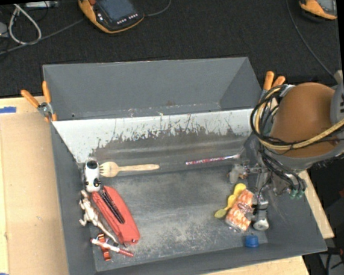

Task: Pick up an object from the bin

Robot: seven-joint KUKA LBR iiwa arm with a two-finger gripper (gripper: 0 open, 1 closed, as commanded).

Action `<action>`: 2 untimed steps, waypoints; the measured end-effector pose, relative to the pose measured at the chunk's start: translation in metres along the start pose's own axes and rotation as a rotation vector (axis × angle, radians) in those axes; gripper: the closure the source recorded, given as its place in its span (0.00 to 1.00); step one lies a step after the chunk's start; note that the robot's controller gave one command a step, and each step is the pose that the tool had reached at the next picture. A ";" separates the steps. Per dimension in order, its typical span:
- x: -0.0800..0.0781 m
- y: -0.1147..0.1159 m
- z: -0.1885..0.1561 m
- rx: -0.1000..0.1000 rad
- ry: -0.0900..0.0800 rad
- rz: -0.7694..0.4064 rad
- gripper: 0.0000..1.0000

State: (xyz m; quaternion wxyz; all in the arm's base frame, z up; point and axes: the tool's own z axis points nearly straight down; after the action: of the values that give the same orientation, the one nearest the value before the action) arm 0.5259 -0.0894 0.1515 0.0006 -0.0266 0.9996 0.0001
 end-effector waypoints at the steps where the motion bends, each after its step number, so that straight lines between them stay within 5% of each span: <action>1: 0.013 -0.046 -0.005 -0.002 -0.004 -0.165 0.00; 2: 0.027 -0.041 0.047 -0.007 0.012 -0.230 0.00</action>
Offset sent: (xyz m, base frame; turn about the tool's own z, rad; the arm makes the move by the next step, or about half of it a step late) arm -0.0227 -0.0431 -0.0427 -0.2320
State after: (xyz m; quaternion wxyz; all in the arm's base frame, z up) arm 0.5013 -0.1320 0.1048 -0.0053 -0.1410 0.9900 0.0032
